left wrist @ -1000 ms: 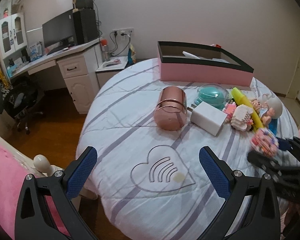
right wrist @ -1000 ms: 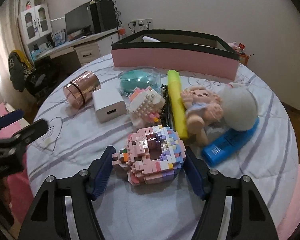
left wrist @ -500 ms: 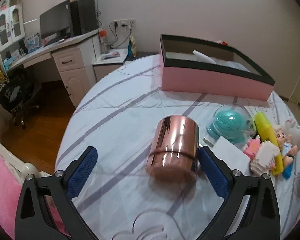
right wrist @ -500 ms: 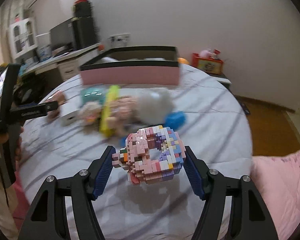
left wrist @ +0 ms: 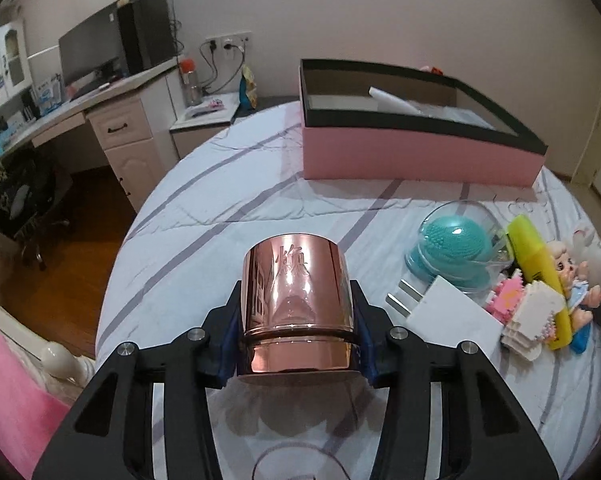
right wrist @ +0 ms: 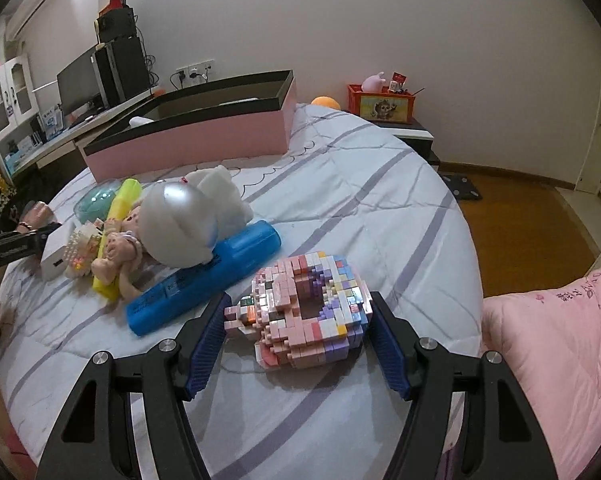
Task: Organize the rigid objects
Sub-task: 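Grasp the copper cup with the left gripper while the right grasps the pink block toy, then carry the cup and block toy into the pink box and open both grippers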
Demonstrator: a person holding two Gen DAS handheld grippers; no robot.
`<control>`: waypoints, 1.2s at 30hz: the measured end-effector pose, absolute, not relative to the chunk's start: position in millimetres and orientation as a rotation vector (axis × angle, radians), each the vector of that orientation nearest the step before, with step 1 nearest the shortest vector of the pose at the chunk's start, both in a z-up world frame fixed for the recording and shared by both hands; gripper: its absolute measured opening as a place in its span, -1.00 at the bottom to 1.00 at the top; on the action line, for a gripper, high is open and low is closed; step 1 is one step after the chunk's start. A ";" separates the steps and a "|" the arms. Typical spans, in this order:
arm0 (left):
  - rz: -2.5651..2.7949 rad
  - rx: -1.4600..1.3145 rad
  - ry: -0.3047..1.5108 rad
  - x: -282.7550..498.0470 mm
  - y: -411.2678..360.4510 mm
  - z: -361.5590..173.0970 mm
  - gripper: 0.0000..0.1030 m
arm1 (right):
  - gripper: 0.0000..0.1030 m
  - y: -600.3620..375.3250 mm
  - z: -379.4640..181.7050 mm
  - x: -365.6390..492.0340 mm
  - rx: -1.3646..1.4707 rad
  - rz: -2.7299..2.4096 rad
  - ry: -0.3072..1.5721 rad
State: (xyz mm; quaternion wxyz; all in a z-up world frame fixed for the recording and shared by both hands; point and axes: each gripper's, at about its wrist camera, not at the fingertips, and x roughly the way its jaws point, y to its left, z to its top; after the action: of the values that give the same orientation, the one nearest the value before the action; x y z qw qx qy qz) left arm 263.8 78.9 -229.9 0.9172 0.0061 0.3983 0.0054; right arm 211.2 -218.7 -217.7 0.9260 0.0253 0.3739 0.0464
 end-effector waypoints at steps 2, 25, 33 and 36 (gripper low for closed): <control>0.003 -0.006 0.797 254.6 78.6 -223.4 -0.08 | 0.34 -218.6 -214.7 209.7 0.057 0.097 0.755; -0.042 0.055 0.379 165.3 19.4 -96.0 -0.08 | 0.34 -156.5 -95.8 177.7 0.032 0.260 0.430; 0.003 0.084 0.240 154.8 19.7 -60.3 -0.08 | 0.34 -145.8 -66.9 175.2 0.017 0.292 0.337; 0.012 0.094 0.232 159.1 21.7 -55.4 -0.08 | 0.34 -143.3 -62.0 178.9 0.013 0.298 0.324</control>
State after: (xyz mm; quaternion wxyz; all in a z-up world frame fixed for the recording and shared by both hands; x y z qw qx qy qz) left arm 159.1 21.7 -55.4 0.9922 0.0469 0.1155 0.0060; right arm 178.9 -143.3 -62.0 0.9759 0.0063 0.1607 0.1476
